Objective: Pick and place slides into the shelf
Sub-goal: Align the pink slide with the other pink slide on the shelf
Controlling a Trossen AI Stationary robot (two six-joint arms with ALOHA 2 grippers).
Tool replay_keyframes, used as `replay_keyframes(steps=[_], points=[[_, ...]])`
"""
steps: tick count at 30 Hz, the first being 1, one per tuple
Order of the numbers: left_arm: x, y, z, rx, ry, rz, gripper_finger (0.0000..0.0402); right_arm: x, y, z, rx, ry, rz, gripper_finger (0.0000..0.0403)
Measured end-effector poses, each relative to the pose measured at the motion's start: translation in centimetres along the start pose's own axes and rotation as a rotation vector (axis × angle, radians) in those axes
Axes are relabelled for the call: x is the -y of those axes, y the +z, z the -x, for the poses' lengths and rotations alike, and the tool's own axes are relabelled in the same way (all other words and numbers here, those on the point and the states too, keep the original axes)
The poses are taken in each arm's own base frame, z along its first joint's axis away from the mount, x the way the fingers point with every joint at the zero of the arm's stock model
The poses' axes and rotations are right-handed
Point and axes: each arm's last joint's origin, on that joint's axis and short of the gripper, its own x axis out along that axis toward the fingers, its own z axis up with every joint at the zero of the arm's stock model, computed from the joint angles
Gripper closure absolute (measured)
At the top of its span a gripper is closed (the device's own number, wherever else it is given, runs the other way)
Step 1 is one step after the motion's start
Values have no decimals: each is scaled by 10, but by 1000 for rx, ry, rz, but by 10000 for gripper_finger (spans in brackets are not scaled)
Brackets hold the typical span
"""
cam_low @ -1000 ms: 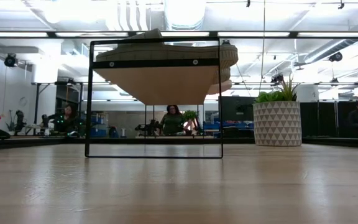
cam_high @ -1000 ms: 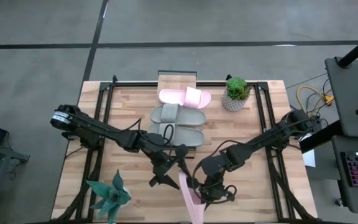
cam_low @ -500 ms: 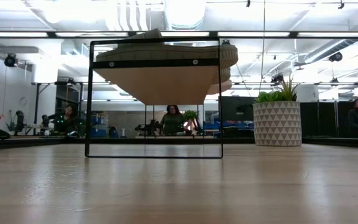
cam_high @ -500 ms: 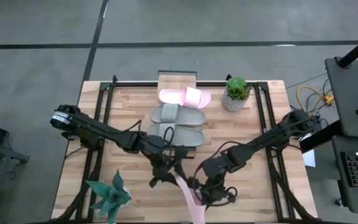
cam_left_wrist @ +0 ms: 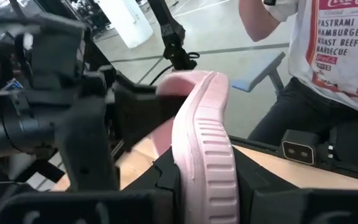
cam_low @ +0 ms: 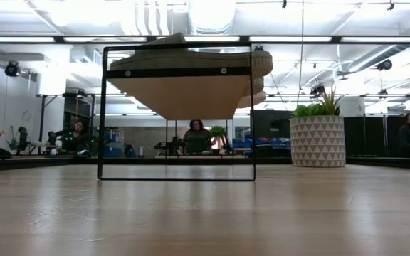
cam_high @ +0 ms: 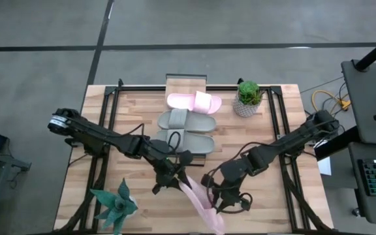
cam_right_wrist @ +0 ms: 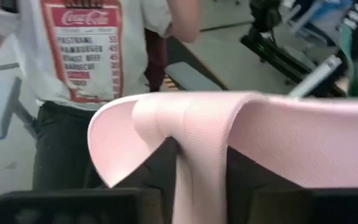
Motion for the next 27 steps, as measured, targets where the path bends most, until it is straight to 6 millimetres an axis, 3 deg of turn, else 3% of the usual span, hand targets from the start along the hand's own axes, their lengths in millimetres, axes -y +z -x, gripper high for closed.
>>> replay_keyframes(steps=[7,12,21,27], points=[[3,16,23,-4,14,-2,353,-1,9,17,-53,-130,-33,243],[6,27,40,-72,94,-4,354,-5,16,37,-97,-232,-39,209],[16,45,65,-167,248,-27,354,-25,50,83,-66,-518,41,216],[25,53,77,-207,330,-55,354,-51,61,87,-143,-649,169,230]])
